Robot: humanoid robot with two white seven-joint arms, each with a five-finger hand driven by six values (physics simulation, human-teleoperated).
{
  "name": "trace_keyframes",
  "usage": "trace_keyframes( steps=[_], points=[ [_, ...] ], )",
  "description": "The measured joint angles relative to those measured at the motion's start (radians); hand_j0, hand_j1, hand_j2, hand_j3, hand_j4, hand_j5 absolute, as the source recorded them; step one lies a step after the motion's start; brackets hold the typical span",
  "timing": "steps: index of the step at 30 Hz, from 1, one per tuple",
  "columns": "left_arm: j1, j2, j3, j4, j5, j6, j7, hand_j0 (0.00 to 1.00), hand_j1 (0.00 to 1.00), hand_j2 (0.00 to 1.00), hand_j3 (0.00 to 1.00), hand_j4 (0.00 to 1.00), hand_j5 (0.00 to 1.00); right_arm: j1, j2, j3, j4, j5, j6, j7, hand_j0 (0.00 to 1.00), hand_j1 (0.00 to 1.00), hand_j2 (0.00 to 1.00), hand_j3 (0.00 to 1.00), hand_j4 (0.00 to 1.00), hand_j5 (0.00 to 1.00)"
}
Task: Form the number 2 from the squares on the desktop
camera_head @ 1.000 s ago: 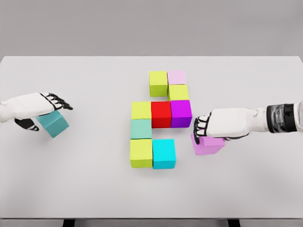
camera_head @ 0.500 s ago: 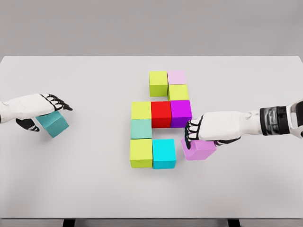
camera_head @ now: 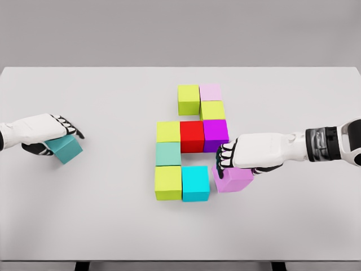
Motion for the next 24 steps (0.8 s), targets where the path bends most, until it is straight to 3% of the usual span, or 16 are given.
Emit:
trace_keyframes(
  steps=[2,3,5,6,13,16,24],
  points=[
    [0.0,0.001,-0.001,0.0,0.002,0.002,0.002,0.6,0.6,0.6,0.6,0.6,0.6,0.0,0.0,0.0,0.0,0.0,0.0,0.0,0.45,0.45,0.45,0.45,0.45,0.45],
    [0.0,0.001,-0.001,-0.001,0.004,0.003,0.004,0.58,0.58,0.58,0.58,0.58,0.58,0.0,0.003,0.0,0.0,0.0,0.0,0.0,0.53,0.53,0.53,0.53,0.53,0.53],
    [-0.002,0.002,-0.001,-0.001,0.007,0.004,0.005,0.53,0.53,0.53,0.53,0.53,0.53,0.0,0.01,0.0,0.0,-0.001,0.0,0.0,0.96,0.96,0.96,0.96,0.96,0.96],
    [-0.002,0.002,-0.002,0.0,0.009,0.004,0.005,0.51,0.51,0.51,0.51,0.51,0.51,-0.002,0.013,0.0,0.0,-0.001,0.0,0.0,0.98,0.98,0.98,0.98,0.98,0.98],
    [-0.002,0.002,-0.003,-0.001,0.01,-0.001,-0.002,0.35,0.35,0.35,0.35,0.35,0.35,-0.003,0.009,-0.005,0.0,-0.002,0.0,0.0,1.0,1.0,1.0,1.0,1.0,1.0],
    [-0.003,0.002,-0.001,-0.001,0.013,-0.001,-0.003,0.34,0.34,0.34,0.34,0.34,0.34,-0.003,-0.009,-0.021,0.0,-0.002,0.0,0.0,1.0,1.0,1.0,1.0,1.0,1.0],
    [-0.029,-0.004,0.003,-0.005,0.037,-0.002,-0.003,0.31,0.31,0.31,0.31,0.31,0.31,0.006,-0.167,-0.063,0.0,-0.003,0.001,0.0,1.0,1.0,1.0,1.0,1.0,1.0]
  ],
)
